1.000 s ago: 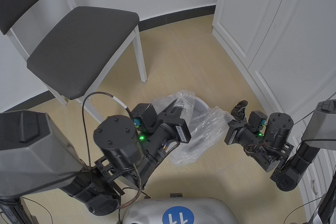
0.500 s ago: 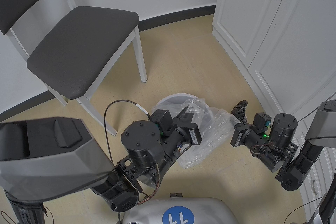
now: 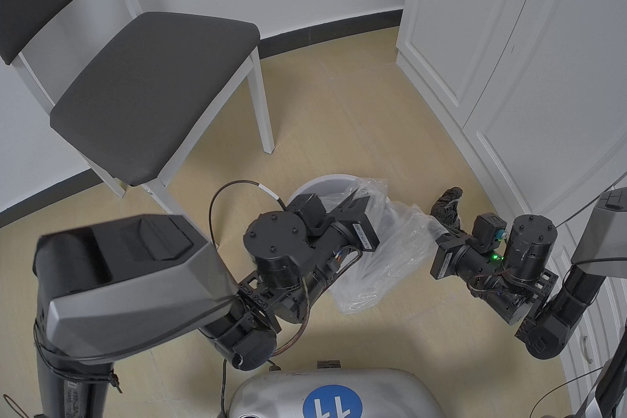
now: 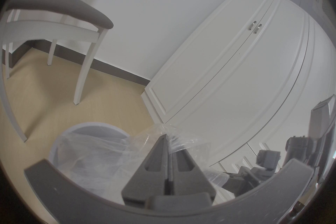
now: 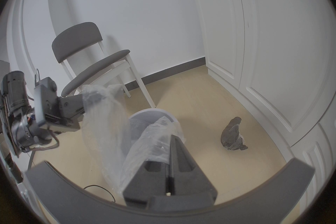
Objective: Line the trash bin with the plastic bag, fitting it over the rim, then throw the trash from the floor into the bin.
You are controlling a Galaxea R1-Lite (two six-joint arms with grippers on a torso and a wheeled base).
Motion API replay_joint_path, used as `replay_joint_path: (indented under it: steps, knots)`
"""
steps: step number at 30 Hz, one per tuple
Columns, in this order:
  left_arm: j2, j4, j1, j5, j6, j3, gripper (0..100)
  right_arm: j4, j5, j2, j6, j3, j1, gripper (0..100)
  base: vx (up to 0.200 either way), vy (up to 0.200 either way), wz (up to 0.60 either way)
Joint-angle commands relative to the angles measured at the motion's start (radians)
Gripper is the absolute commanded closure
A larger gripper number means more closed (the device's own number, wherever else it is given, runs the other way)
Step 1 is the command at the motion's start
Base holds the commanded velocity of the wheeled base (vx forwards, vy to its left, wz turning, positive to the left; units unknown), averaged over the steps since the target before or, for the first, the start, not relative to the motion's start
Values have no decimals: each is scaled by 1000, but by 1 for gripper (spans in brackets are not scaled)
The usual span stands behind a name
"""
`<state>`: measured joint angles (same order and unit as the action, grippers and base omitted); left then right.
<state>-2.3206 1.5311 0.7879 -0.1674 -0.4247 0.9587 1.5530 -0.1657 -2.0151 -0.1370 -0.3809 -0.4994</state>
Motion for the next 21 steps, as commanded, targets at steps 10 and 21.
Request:
replay_joint_path:
  steps: [10, 21]
  knots:
    - [-134, 0, -42, 88, -143, 146, 100, 18, -9, 39, 2, 14, -59, 100, 0, 0, 0]
    - [-210, -3, -55, 149, -215, 235, 100, 18, -28, 45, 4, 25, -120, 100, 0, 0, 0]
